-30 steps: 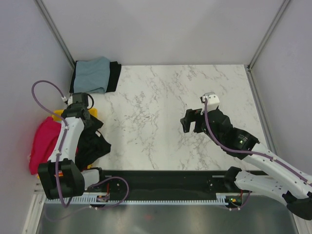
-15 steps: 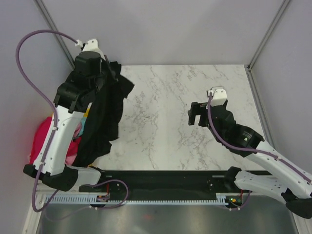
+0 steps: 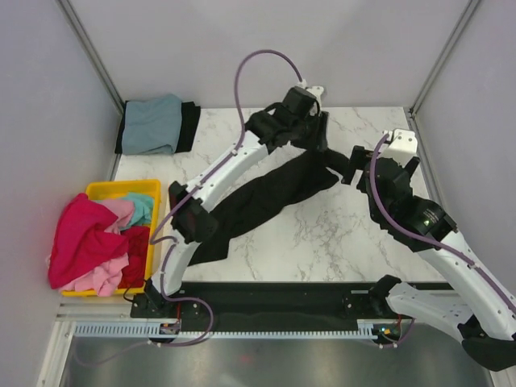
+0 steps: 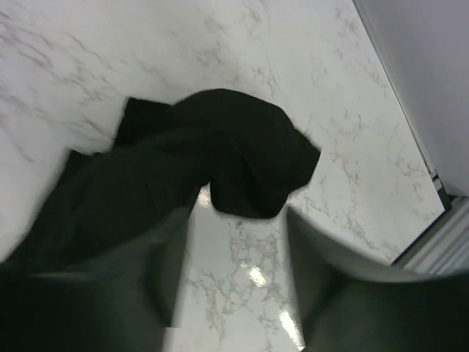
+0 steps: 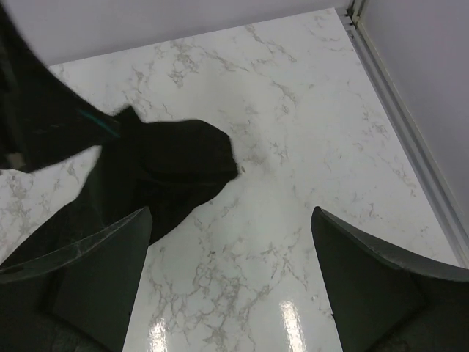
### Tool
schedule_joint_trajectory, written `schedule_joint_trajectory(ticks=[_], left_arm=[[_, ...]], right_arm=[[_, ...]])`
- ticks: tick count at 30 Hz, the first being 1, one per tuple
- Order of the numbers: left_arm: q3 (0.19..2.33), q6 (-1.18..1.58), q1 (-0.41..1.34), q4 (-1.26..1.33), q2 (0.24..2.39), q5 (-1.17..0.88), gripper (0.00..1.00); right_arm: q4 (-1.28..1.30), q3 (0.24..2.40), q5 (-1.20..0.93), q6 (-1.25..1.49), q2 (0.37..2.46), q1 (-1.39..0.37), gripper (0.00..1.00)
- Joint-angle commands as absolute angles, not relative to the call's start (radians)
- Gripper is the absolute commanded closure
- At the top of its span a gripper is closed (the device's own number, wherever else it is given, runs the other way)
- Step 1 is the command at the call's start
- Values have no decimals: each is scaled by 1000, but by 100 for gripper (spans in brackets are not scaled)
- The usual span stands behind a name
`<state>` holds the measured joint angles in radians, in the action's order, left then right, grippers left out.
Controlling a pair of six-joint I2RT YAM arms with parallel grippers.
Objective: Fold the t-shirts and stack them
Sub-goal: Move the tshirt to the center of the board, then flatten the tshirt out
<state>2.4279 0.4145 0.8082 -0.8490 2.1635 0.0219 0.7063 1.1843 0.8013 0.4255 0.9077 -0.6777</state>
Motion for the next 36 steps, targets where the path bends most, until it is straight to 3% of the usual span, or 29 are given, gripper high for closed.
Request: schedule_joint_trajectory(ticks=[1,2,9,17,23,28,36], left_arm=[[2556,416,798,-862,2261,-273,14],[2513,410,801,-865,2255,-272,1],[2140,423,705,-864,1936,-19,0],[1547,532,632,-862,1467,204,7],[1032,846,632,-859,1128,213,19],[790,1098,686,-856,1022,187,11],[624,1239,735,-824,1046,317,15]], right_arm=[[758,1161,781,460,905,-654,2],[762,1152,763,471,905,-652,2],[720,1057,588,505,968,-600,2],[529,982,155,494,1173,-330,2],[474,980,58,483,1281,-321,2],[450,940,38,485,1282,-321,2],[442,919,43,471,1287,-319,2]])
